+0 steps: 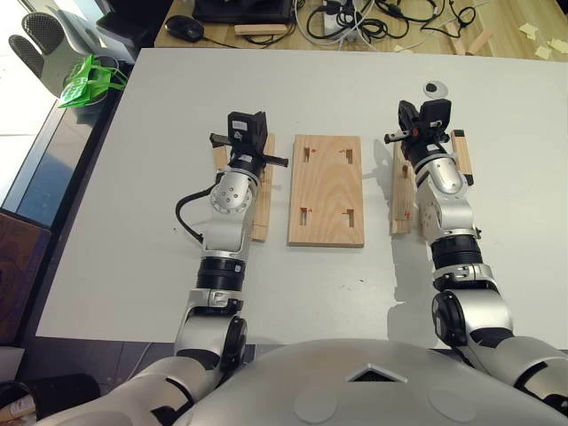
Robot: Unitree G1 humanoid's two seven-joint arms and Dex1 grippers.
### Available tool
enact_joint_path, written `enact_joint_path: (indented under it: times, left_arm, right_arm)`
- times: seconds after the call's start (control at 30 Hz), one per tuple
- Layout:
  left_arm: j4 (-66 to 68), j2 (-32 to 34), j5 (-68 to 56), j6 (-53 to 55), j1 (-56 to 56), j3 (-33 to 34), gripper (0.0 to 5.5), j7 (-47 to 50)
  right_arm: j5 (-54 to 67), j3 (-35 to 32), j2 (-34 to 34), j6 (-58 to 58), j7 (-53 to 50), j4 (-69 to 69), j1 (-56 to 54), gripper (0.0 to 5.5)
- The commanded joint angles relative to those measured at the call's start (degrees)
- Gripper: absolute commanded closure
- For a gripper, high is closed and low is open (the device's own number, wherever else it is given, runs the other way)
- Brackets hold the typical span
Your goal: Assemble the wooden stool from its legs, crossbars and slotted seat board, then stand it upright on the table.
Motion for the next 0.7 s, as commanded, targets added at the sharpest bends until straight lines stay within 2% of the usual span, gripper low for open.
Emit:
enact_joint_path:
  times: [0.03,0.33,0.43,0.6,0.7]
  left_arm:
    - [-2.78,5.18,3.47,6.39,-1.91,0.18,4.66,-0.51]
    - [-16.15,16.19,6.24,27.46,2.95,-0.39,3.26,-8.89]
    - [-19.03,19.34,7.07,33.83,4.46,-0.79,3.19,-11.05]
    - [-17.36,16.64,7.26,40.11,2.42,-2.49,3.19,-9.42]
    - [-11.97,13.33,5.41,41.08,1.25,-0.69,3.19,-7.53]
  right_arm:
    - [1.11,-1.26,0.4,0.97,-1.17,-1.1,-0.1,5.5]
    - [2.3,-1.89,1.28,2.96,-3.27,-6.96,2.85,5.5]
    - [2.57,-2.1,1.6,3.55,-3.89,-8.84,3.95,5.5]
    - [2.7,-2.28,2.21,4.24,-4.81,-10.82,4.89,5.5]
    - [2.82,-2.38,2.83,4.3,-5.37,-11.41,4.95,5.5]
